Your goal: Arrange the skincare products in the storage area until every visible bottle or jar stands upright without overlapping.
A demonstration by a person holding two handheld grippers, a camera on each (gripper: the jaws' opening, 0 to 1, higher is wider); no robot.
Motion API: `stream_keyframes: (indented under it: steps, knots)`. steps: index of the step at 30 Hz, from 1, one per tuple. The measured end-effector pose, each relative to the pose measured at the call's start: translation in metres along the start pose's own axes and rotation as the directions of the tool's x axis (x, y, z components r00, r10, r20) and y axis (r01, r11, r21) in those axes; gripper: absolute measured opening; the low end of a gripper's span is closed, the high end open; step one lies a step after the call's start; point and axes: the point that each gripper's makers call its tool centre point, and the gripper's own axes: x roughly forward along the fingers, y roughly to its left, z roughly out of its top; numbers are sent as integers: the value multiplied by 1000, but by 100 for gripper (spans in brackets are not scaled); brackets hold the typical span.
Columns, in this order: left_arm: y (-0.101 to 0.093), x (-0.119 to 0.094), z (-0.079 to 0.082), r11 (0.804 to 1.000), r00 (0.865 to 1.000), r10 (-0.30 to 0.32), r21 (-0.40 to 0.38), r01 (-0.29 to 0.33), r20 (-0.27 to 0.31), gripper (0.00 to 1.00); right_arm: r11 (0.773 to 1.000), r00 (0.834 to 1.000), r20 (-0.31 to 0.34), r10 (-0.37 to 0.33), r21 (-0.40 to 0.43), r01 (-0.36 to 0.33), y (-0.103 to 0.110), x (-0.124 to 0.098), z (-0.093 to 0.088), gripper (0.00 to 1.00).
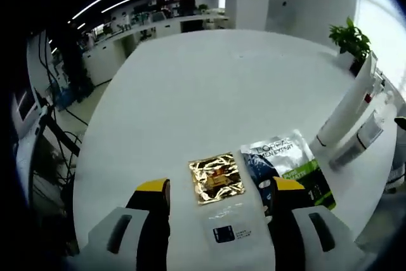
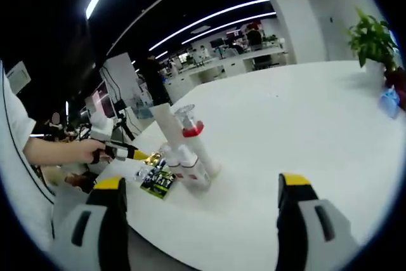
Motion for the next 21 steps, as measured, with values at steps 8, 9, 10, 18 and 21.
stream_keyframes:
  steps: [8,9,10,18,21]
  knots:
    - [-12,-22,4,998,997,-66,13,65,49,70,1000,1000,16,15,-27,-15,7,-3,8,100]
    - [-13,-24,4,997,996,-72,15,71,52,72,999,1000,17,17,-30,-16,8,-3,9,100]
    - [-15,-28,3,997,995,-79,21,78,56,73,999,1000,19,19,-34,-18,9,-4,9,100]
    - [-19,-53,-4,992,989,-122,44,119,82,82,998,999,24,30,-50,-29,15,-9,10,100]
    - [-19,-62,-8,990,988,-132,54,127,86,84,998,999,23,35,-56,-33,17,-10,10,100]
